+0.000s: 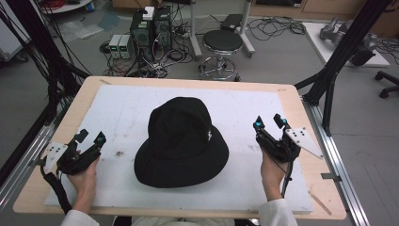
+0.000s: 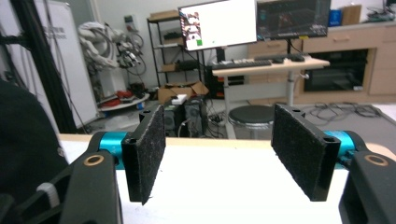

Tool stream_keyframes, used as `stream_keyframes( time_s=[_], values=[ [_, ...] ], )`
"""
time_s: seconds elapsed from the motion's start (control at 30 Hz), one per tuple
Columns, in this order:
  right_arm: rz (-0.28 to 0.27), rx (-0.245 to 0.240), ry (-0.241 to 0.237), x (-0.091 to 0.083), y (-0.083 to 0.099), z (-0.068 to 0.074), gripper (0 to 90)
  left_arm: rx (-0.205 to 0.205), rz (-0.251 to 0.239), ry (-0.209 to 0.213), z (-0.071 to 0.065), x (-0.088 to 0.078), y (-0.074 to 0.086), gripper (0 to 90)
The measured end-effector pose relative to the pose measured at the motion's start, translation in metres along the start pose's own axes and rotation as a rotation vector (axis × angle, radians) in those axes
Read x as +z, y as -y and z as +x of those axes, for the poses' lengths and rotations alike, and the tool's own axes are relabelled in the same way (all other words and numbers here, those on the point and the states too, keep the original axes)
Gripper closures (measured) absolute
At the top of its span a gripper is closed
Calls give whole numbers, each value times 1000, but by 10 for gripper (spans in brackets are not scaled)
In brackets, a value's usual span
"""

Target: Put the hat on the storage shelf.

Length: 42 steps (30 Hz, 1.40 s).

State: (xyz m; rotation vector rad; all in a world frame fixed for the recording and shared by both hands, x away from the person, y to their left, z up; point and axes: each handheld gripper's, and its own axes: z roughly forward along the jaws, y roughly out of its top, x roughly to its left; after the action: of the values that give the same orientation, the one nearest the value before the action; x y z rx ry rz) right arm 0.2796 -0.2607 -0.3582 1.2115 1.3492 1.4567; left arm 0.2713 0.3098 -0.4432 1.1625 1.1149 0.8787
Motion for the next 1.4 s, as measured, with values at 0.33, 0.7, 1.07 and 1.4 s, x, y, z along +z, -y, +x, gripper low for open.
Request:
stream_keyframes(
  time_s=[0.33,0.7,1.07,1.4],
  values=[
    [30,-6,94,-3,16,-11,319,-11,0,-4,2,0,0,288],
    [77,13,115,-7,31,-14,316,-22,-3,-6,3,1,0,288],
    [129,-1,118,-7,46,-11,308,-26,-3,-7,4,1,0,288],
    [138,41,130,-6,48,-16,308,-30,0,-5,3,1,1,288]
  ],
)
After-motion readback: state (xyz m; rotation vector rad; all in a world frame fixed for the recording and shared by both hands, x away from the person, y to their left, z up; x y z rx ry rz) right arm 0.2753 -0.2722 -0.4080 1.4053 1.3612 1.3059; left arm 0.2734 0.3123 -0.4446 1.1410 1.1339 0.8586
